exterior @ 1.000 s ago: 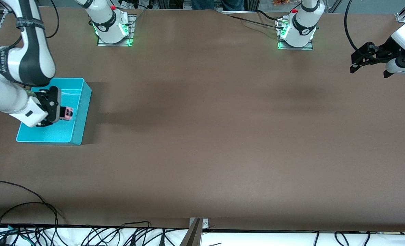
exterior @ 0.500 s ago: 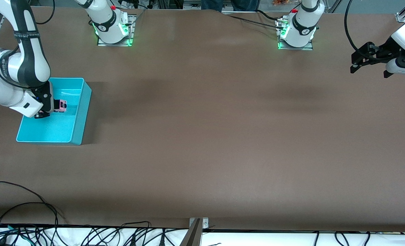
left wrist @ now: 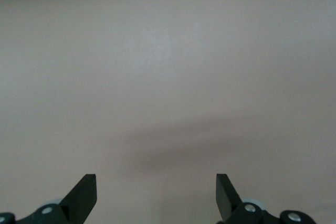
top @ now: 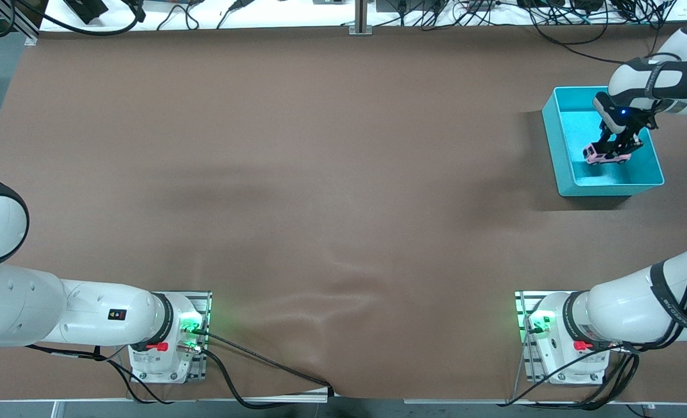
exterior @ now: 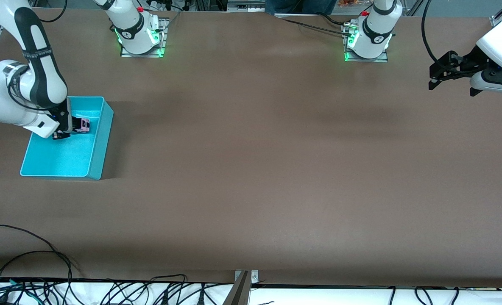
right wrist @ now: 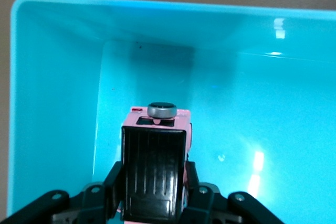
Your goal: Wind and store pink jeep toy
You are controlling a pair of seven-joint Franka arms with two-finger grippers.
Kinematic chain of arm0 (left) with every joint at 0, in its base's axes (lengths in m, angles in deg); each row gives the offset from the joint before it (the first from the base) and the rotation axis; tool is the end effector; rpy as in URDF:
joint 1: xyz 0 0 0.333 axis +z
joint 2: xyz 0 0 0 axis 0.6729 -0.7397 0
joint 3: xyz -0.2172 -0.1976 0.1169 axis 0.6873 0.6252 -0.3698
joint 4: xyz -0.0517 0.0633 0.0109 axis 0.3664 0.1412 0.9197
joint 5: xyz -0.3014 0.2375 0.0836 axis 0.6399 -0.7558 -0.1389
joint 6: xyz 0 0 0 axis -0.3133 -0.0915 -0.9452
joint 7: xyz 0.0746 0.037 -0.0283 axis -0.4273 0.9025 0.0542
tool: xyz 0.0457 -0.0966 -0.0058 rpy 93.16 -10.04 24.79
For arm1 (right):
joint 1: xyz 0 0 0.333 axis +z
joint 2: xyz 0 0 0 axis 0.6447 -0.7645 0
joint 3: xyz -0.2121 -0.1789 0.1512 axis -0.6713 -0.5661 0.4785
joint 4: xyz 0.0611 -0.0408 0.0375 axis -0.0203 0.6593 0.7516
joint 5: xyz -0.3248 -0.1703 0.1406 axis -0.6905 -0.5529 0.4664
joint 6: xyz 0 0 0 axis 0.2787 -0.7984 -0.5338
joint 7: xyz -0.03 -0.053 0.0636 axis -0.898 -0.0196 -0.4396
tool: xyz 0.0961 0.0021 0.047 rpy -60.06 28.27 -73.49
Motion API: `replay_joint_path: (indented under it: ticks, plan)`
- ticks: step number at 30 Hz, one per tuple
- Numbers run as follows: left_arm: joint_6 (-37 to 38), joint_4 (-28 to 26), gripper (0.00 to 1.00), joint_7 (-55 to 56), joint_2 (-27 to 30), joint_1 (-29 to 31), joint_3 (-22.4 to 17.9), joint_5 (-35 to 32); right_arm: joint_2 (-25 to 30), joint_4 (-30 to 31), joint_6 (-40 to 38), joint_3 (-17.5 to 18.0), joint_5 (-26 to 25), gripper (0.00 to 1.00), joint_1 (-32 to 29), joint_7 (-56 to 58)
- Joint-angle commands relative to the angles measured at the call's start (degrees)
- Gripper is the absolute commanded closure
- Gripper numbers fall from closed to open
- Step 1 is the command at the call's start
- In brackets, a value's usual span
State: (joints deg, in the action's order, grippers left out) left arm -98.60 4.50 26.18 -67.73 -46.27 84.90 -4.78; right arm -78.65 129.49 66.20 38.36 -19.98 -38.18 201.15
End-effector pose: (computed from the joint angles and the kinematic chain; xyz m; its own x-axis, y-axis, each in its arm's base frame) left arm 0.5346 -0.0656 0.6644 0.9856 -0.1682 -0.0157 -0.1683 -0.9857 -0.0061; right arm 0.4925 -0.1682 0.2266 -0.1132 0.9935 0.0148 0.9632 0.1134 -0.2436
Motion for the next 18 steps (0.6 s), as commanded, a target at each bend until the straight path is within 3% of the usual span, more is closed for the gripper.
replay_joint_path:
  ticks: [1, 5, 6, 10, 14, 15, 18]
  plan:
    - [0.63, 1.29, 0.00, 1.19, 0.31, -0.59, 2.12, -1.39, -0.17, 1.47, 1.98, 0.02, 1.20, 1.00, -0.20, 1.55]
    - [1.24, 1.29, 0.00, 1.72, 0.57, -0.42, 2.21, -0.78, -0.17, 2.18, 2.95, 0.02, 1.20, 1.00, -0.55, 1.55]
    - [1.50, 1.29, 0.00, 1.72, 0.57, -0.42, 2.12, -0.69, -0.26, 2.44, 3.22, 0.02, 1.29, 0.94, -0.64, 1.55]
    - [1.77, 1.29, 0.00, 1.72, 0.66, -0.42, 2.21, -1.04, -0.61, 2.53, 3.48, 0.02, 1.55, 0.65, -1.17, 1.55]
    - [2.30, 1.29, 0.00, 1.63, 0.57, 0.02, 1.94, -1.22, -0.79, 2.36, 3.39, 0.11, 1.99, 0.05, -1.17, 1.46]
    - [2.47, 1.29, 0.00, 1.63, 0.66, 0.02, 1.77, -1.22, -0.79, 2.36, 3.31, 0.11, 1.99, 0.00, -1.17, 1.55]
    - [3.35, 1.29, 0.00, 1.72, 0.57, 0.28, 1.51, -1.30, -0.70, 2.18, 3.04, 0.20, 1.99, 0.00, -1.08, 1.55]
